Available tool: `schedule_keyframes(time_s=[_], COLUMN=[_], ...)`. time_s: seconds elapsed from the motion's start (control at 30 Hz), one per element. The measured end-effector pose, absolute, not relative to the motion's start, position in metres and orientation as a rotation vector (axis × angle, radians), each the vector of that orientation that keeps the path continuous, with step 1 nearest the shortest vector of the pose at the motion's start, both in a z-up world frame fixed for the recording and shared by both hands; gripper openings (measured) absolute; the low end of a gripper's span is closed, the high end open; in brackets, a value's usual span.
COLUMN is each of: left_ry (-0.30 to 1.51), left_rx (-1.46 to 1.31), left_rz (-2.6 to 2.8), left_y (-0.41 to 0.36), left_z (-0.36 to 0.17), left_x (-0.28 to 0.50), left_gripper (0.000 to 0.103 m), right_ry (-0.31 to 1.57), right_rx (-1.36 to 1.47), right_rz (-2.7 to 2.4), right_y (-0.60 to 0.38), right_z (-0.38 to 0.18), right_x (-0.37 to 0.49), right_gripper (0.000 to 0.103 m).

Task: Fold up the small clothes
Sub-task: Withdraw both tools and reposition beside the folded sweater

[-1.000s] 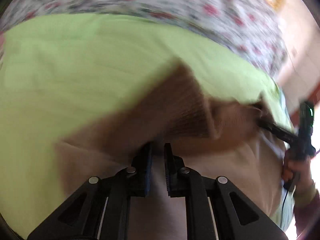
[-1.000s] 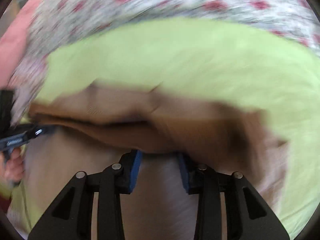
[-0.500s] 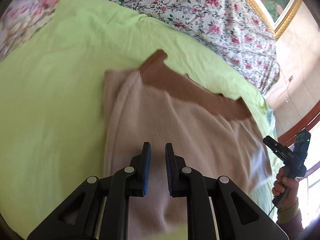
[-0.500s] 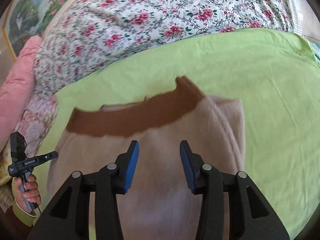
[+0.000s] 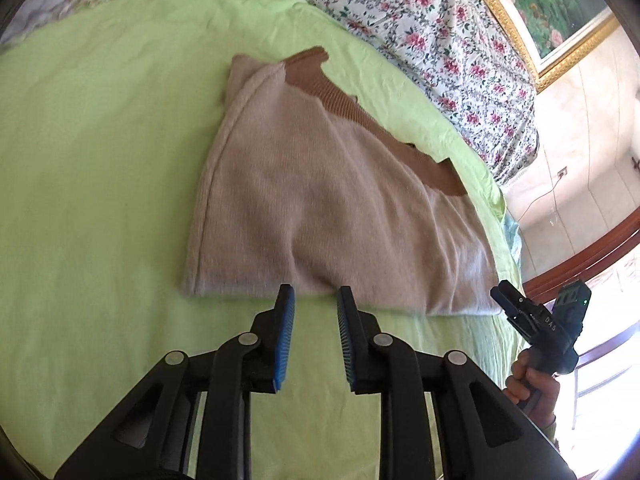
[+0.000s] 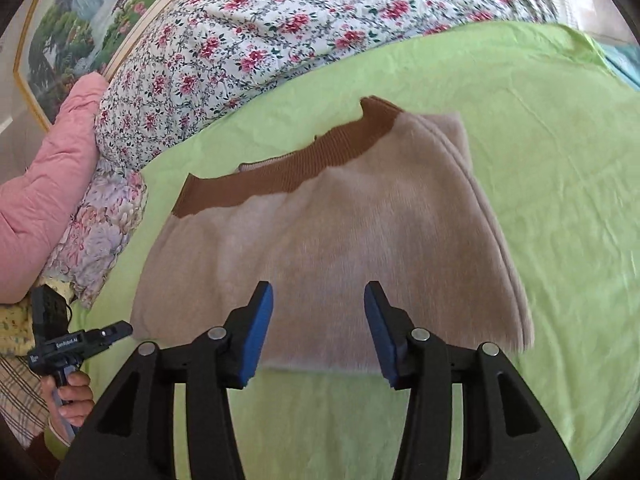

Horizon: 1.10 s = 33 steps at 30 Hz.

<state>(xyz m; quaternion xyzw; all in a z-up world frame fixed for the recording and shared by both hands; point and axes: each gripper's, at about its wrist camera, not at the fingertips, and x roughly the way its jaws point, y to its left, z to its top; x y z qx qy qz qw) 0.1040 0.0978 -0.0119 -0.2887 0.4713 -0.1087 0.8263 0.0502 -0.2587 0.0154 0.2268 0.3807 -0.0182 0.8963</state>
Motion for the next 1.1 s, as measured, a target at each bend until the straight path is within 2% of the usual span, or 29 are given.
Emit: schedule_keyframes(time_s=[0.1, 0.2, 0.27, 0.37, 0.47, 0.77, 0.83, 0.9, 0.93, 0.97, 1.1], left_ry=[1.024, 1.039, 1.047, 1.044, 1.023, 0.928, 0.908, 0.896, 0.892, 0.881, 0.817], left_rx=[-0.668, -0.713, -0.752, -0.848, -0.918, -1.079, -1.080, -1.033, -1.012, -0.998, -0.929], left_rz=[-0.227, -0.225, -0.210, -0.194, -0.170, -0.103, -0.091, -0.050, -0.032, -0.030, -0.054], left_y=[0.096, 0.094, 0.094, 0.097, 0.104, 0.129, 0.132, 0.133, 0.134, 0.135, 0.137], left_z=[-0.022, -0.030, -0.036, -0.044, -0.048, -0.058, -0.057, -0.054, -0.053, -0.051, -0.033], left_x=[0.101, 0.101, 0.102, 0.105, 0.109, 0.129, 0.130, 0.131, 0.130, 0.130, 0.122], left_gripper=[0.027, 0.035, 0.046, 0.056, 0.060, 0.060, 0.055, 0.035, 0.016, 0.012, 0.007], right_ry=[0.786, 0.790, 0.796, 0.801, 0.801, 0.785, 0.784, 0.782, 0.781, 0.780, 0.773], right_rx=[0.507, 0.524, 0.538, 0.547, 0.549, 0.561, 0.560, 0.559, 0.558, 0.555, 0.545], right_rz=[-0.053, -0.061, -0.064, -0.067, -0.069, -0.094, -0.094, -0.092, -0.089, -0.085, -0.071], right_y=[-0.260, -0.262, -0.263, -0.264, -0.264, -0.272, -0.272, -0.272, -0.272, -0.271, -0.269], right_z=[0.012, 0.007, 0.004, 0.002, 0.001, 0.002, 0.002, 0.002, 0.003, 0.003, 0.006], right_x=[0.040, 0.031, 0.027, 0.024, 0.023, 0.020, 0.021, 0.021, 0.022, 0.023, 0.025], right_gripper=[0.049, 0.050, 0.050, 0.050, 0.051, 0.052, 0.052, 0.052, 0.052, 0.052, 0.052])
